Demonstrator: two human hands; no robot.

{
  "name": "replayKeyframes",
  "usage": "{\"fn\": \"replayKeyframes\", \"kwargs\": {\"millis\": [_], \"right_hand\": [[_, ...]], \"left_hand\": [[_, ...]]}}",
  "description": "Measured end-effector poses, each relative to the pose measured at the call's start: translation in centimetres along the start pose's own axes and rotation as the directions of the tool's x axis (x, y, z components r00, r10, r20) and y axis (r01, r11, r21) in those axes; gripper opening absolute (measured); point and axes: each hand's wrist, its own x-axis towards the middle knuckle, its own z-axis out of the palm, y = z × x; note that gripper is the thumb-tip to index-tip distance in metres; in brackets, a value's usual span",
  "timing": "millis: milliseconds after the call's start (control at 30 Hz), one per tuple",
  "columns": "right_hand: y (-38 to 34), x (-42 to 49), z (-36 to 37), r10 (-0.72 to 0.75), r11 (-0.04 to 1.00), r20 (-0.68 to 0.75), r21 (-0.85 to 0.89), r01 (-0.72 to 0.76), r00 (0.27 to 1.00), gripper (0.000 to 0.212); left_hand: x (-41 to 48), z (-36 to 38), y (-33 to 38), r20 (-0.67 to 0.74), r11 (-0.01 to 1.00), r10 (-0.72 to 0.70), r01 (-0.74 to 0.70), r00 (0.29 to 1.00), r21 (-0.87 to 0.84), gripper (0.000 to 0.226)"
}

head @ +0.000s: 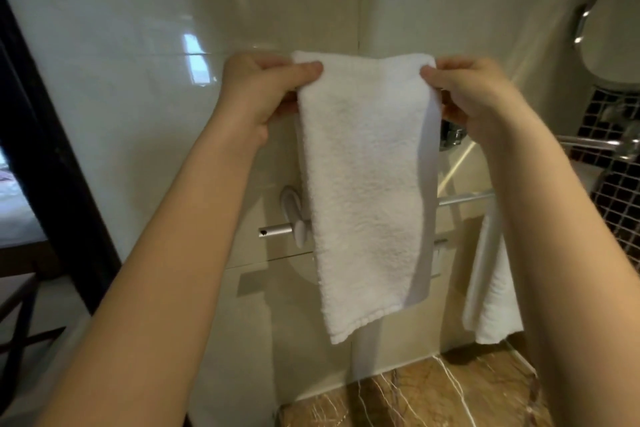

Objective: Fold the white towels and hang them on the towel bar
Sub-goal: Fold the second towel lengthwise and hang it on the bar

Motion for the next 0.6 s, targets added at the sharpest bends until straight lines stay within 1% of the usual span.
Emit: {"fn": "replayKeyframes", "kwargs": {"millis": [233,333,400,500,600], "right_hand": [[3.2,-1.7,-0.2,0.038,0.999,0.059,-0.022,-0.037,0.998,0.020],[4.1,-2.0,-0.4,0.057,0.997,0.074,-0.058,-0.053,0.996,0.013],[4.8,-2.2,-0.6,0.083,0.994,0.092,-0.079,-0.076,0.992,0.008],[5.8,-2.6,-0.5,0.108,0.989,0.115,-0.110,-0.096,0.987,0.009],[6.7,-3.2,-0.3,0.129,0.981,0.119,-0.160,-0.109,0.984,0.018]], "left_hand": [[-1.9,0.1,-2.8,-0.028,0.995,-0.096,0.097,0.995,0.018,0.012],[-2.5,0.0,-3.7,-0.048,0.991,-0.130,0.132,0.990,0.031,0.014],[-2.9,-0.1,-4.2,-0.058,0.987,-0.144,0.148,0.988,0.059,0.014],[-3.4,-0.5,-5.1,-0.085,0.980,-0.164,0.172,0.983,0.103,0.015],[-3.8,-1.0,-6.0,-0.113,0.958,-0.153,0.175,0.982,0.227,0.024]]}}
